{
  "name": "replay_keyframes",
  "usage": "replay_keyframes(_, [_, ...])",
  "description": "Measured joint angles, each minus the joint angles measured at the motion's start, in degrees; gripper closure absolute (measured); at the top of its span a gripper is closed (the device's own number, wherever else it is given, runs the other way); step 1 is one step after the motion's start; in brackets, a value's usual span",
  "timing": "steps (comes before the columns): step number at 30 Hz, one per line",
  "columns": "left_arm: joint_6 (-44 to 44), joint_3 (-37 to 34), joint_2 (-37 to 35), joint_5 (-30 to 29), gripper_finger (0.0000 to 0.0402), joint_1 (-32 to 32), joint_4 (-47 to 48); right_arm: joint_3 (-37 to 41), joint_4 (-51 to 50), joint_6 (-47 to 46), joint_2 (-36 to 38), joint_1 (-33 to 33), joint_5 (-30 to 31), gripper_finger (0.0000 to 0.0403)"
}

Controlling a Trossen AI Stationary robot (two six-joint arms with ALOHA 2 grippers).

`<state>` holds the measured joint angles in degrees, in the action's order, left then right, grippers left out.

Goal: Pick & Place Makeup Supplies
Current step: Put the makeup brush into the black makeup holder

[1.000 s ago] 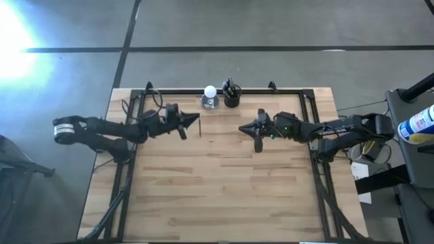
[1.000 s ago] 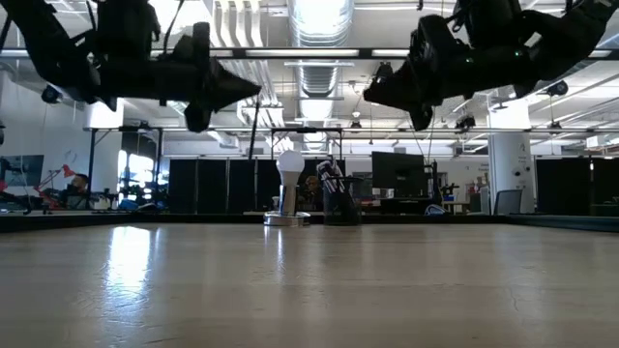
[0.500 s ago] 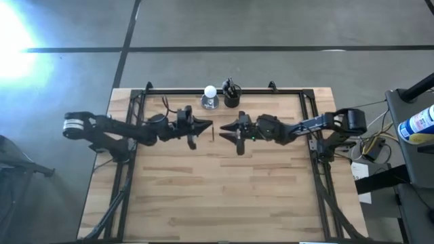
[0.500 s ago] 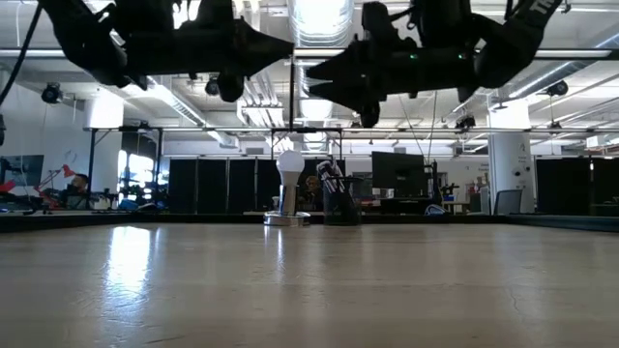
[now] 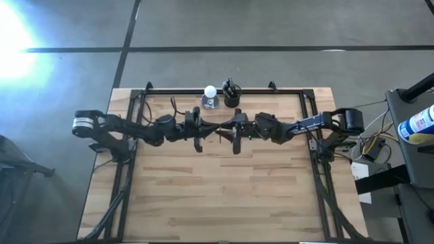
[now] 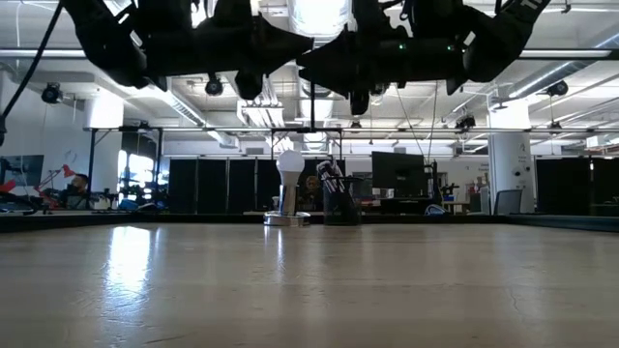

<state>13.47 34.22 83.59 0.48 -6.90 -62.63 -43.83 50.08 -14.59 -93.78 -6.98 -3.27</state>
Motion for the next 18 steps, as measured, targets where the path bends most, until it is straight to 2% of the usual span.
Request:
replay_keyframes(6, [0.7,-0.4,-0.2,-0.2,0.0401,0.0,0.2,0.4,-0.2,2.4,0.3,0.4,0.1,0.0383])
replay_keyframes(13, [0.6,-1.4,-4.3,-1.3,0.0401,-0.2,8.7,2.0,-1.3,3.2,2.5,-0.6,0.3,0.0388])
replay_keyframes(18, [-0.6,-4.2,-6.8,-2.8,0.0401,-0.5,8.7,3.5,-3.0,6.8,5.4,-5.1,0.3,0.0389])
